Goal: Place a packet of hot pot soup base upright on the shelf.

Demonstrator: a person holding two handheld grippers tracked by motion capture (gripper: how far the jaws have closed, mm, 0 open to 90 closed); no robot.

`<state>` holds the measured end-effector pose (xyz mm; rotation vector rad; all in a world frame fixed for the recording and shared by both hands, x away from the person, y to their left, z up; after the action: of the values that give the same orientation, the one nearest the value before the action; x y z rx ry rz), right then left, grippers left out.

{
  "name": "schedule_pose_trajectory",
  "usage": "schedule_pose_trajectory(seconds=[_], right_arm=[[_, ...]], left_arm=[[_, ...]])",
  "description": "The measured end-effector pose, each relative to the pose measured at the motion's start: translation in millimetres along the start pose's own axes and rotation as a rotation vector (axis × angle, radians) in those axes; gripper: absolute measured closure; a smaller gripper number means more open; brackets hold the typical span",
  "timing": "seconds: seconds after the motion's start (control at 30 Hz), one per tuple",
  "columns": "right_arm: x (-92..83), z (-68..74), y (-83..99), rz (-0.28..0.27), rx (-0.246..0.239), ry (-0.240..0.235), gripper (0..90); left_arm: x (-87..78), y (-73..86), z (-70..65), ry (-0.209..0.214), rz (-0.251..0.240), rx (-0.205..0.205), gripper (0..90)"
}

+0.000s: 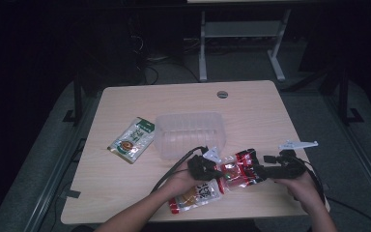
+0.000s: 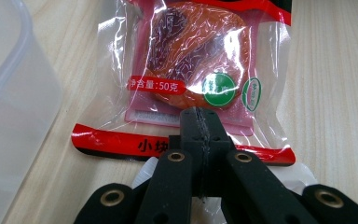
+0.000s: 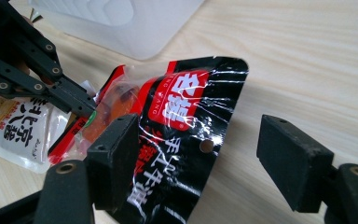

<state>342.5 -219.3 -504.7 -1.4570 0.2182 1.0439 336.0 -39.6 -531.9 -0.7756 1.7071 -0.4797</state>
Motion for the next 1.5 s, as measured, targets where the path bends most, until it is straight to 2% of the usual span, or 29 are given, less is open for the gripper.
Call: schedule_pose_trajectory(seconds=[0.17, 0.27, 0.47, 0.6, 0.63, 0.73, 0.8, 1.07, 1.13, 1.27, 1.43, 1.5], right_arm=[[13.5, 3.8, 3.0, 0.037, 0.001, -0.035, 28.3], [15.6, 3.6, 5.8, 0.053, 0.003, -0.049, 28.2], [16.8, 6.6, 10.4, 0.076, 0.042, -0.119, 29.3], [17.3, 12.4, 11.3, 0.084, 0.04, -0.156, 31.1], [17.9, 12.4, 11.6, 0.088, 0.037, -0.152, 31.9], [14.5, 11.8, 10.5, 0.078, 0.041, -0.153, 40.4], [9.8, 9.7, 8.3, 0.055, 0.041, -0.153, 50.4], [0.5, 10.0, 4.7, 0.025, 0.047, -0.194, 76.8], [-1.9, 12.7, 2.3, 0.007, 0.037, -0.224, 80.8], [-2.2, 19.5, 1.0, 0.004, -0.009, -0.227, 88.3], [-3.8, 22.2, -1.1, -0.004, -0.033, -0.226, 89.8], [-5.4, 23.8, -2.7, -0.013, -0.028, -0.234, 89.9]], left_arm=[[0.0, 0.3, -0.2, -0.002, -0.004, -0.002, 90.0], [-0.2, 0.5, -0.1, -0.001, -0.007, -0.003, 90.0], [-0.1, 0.8, -0.5, -0.005, -0.013, -0.004, 90.0], [0.0, 0.7, -0.3, -0.004, -0.016, -0.005, 90.0], [-0.1, 0.7, -0.3, -0.005, -0.016, -0.005, 90.0], [-0.2, 0.8, -0.3, -0.006, -0.015, -0.006, 90.0], [-0.1, 0.8, -0.2, -0.005, -0.017, -0.006, 90.0], [-0.2, 1.0, -0.2, 0.0, -0.023, -0.011, 90.0], [-0.4, 1.2, 0.0, 0.0, -0.021, -0.009, 90.0], [-0.5, 1.3, 0.1, 0.0, -0.023, -0.012, 90.0], [-0.6, 1.2, 0.5, 0.007, -0.025, -0.018, 90.0], [-1.3, 1.2, 1.0, 0.01, -0.018, -0.011, 89.9]])
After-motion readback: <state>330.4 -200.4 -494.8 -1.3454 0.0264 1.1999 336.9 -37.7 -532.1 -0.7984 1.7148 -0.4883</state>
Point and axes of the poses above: each handheld gripper's, and its own axes: x roughly forward along the jaws, y roughly out of its underside, z roughly to its left, the point moved 9 cm from there along x, roughly forward along the jaws, and after that the axes turned 12 degrees about y, right-handed, at the moved point
